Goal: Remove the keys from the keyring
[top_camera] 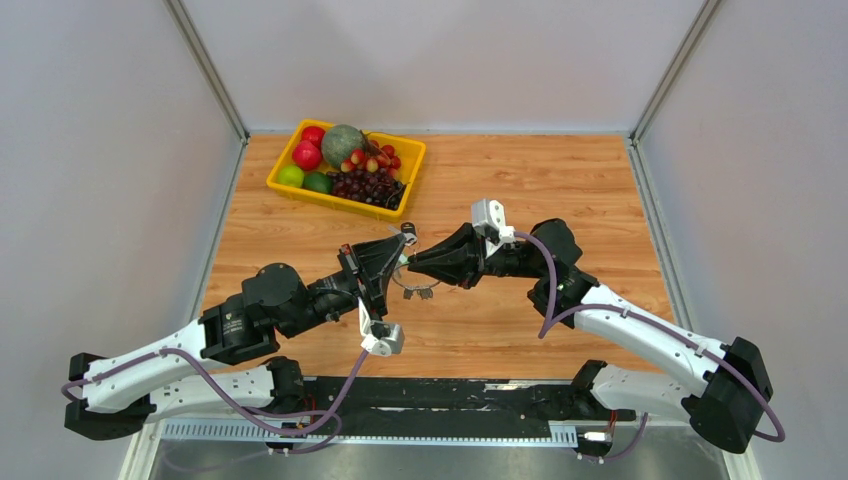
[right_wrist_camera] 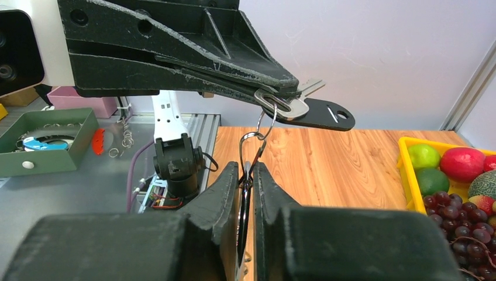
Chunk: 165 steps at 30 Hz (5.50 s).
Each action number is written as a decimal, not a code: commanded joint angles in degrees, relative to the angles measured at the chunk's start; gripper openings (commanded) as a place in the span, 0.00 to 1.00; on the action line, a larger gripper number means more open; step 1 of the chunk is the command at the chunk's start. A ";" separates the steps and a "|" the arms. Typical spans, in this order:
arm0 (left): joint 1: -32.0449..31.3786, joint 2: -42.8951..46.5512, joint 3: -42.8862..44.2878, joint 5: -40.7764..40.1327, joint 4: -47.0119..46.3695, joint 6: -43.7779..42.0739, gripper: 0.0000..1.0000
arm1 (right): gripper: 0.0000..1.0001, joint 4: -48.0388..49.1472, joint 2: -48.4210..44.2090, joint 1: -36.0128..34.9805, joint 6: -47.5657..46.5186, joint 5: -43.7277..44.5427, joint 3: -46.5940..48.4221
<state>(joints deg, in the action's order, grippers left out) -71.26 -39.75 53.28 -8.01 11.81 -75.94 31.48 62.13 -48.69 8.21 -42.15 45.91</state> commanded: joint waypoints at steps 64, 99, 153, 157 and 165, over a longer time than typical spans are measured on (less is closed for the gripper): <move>-0.26 -11.25 6.10 9.52 18.39 33.10 0.00 | 0.00 14.89 -11.60 -1.69 3.93 10.39 -8.55; 9.42 -13.64 1.77 -2.17 4.86 62.50 0.00 | 0.00 -15.38 -20.76 -1.59 10.01 41.50 -6.59; 44.81 -4.60 -18.60 10.18 0.15 101.16 1.00 | 0.95 -21.79 33.01 29.52 25.13 22.96 15.09; 44.76 -2.61 -17.43 7.53 2.81 102.13 1.00 | 1.00 -28.50 29.12 31.27 22.08 32.23 16.64; 44.74 -3.93 -6.62 -4.04 14.49 105.99 1.00 | 1.00 -36.15 7.65 32.59 13.12 44.89 9.96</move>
<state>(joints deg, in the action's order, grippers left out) -26.63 -43.18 38.26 -3.95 20.36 27.94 -0.64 81.41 -16.36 27.68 -5.17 58.19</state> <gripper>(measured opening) 0.999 0.994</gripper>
